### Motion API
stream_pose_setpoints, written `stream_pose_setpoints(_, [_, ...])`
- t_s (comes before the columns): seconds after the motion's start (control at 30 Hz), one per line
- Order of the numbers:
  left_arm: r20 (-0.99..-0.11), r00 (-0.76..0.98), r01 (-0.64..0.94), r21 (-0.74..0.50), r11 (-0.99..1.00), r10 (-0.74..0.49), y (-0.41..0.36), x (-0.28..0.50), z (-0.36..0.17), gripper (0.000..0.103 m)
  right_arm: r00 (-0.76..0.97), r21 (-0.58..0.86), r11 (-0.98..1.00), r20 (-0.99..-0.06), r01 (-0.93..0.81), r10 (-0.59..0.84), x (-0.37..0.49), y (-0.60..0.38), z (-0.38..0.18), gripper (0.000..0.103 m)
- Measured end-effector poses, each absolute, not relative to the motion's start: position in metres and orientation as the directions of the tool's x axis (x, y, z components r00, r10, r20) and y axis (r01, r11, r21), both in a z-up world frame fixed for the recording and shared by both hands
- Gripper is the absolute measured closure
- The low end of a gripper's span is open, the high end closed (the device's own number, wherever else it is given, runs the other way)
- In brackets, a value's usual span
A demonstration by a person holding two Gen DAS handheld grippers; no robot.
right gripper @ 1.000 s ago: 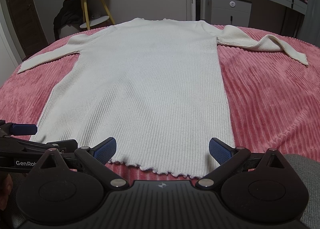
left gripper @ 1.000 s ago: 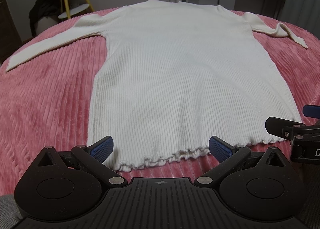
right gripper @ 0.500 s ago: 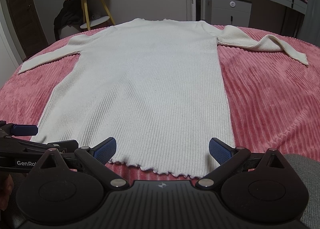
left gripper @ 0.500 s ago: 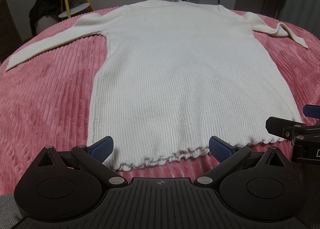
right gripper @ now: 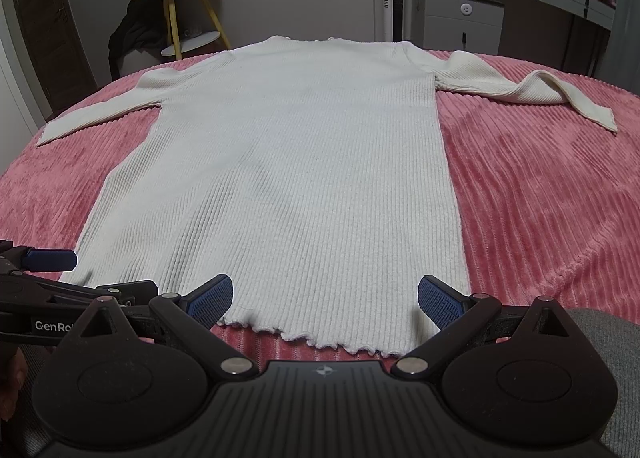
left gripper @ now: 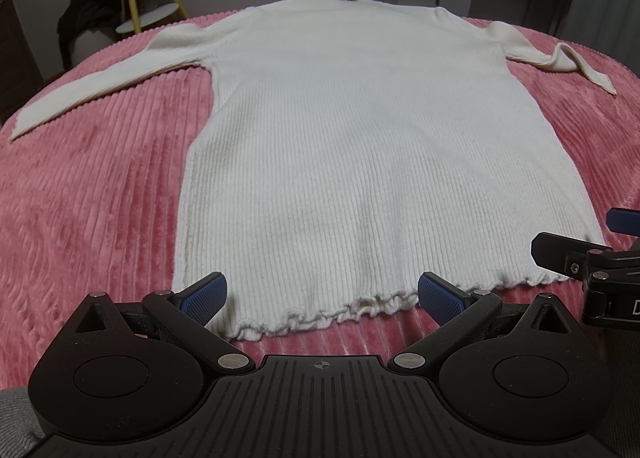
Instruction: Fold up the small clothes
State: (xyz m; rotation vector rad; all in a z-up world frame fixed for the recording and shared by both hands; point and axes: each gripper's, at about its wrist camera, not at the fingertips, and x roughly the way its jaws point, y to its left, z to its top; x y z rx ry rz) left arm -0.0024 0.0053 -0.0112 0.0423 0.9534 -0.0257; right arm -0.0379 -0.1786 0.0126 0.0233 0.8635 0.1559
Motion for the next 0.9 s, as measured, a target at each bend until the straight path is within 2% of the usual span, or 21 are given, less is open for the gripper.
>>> stream_pose_setpoints(0.9, [-0.819, 0.574, 0.039, 0.024, 0.999, -0.003, 0.0051, -0.0009, -0.0117, 0.0, 0.641, 0.095, 0.987, -0.752, -0.128, 0.155, -0.0375, -0.1801, 0.0124, 0.004])
